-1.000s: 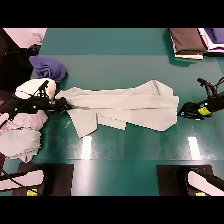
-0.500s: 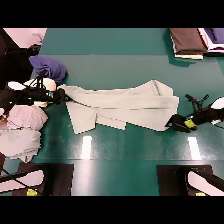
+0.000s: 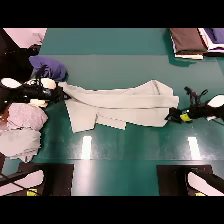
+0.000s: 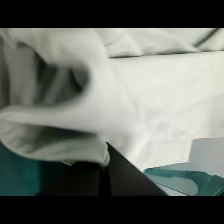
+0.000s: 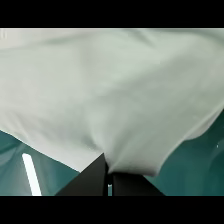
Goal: Fold the shirts.
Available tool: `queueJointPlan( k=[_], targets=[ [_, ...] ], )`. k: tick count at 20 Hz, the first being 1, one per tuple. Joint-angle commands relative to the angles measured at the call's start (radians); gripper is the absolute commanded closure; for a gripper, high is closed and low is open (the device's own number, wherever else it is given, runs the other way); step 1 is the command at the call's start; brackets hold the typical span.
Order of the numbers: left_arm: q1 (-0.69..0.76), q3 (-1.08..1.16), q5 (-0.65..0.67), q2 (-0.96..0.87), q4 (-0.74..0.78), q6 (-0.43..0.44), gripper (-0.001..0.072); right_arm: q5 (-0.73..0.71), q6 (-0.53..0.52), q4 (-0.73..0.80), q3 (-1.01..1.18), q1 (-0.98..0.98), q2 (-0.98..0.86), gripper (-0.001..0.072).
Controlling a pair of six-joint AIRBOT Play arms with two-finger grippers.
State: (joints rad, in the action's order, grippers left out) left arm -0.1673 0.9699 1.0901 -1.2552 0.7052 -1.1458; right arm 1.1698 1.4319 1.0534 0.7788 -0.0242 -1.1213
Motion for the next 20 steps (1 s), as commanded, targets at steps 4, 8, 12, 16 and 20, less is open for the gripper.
queueJointPlan(
  k=[4, 8, 12, 16, 20],
  targets=[
    [0.0, 0.367, 0.101, 0.279, -0.003, -0.045, 0.068, 0.039, 0.001, -0.006, 0.455, 0.051, 0.181, 0.0697],
    [0.0, 0.745, 0.095, 0.369, -0.003, -0.089, 0.068, 0.101, 0.008, -0.006, 0.807, 0.151, 0.22, 0.0697],
    [0.0, 1.122, 0.07, 0.373, -0.003, -0.151, 0.068, 0.113, 0.007, -0.006, 1.061, 0.218, 0.26, 0.0697],
    [0.0, 1.295, 0.022, 0.373, -0.015, -0.232, 0.068, 0.13, 0.007, -0.005, 1.225, 0.297, 0.286, 0.0697],
    [0.0, 1.255, 0.049, 0.373, -0.05, -0.245, 0.0681, 0.208, 0.009, -0.015, 1.346, 0.336, 0.233, 0.0698]
  ],
)
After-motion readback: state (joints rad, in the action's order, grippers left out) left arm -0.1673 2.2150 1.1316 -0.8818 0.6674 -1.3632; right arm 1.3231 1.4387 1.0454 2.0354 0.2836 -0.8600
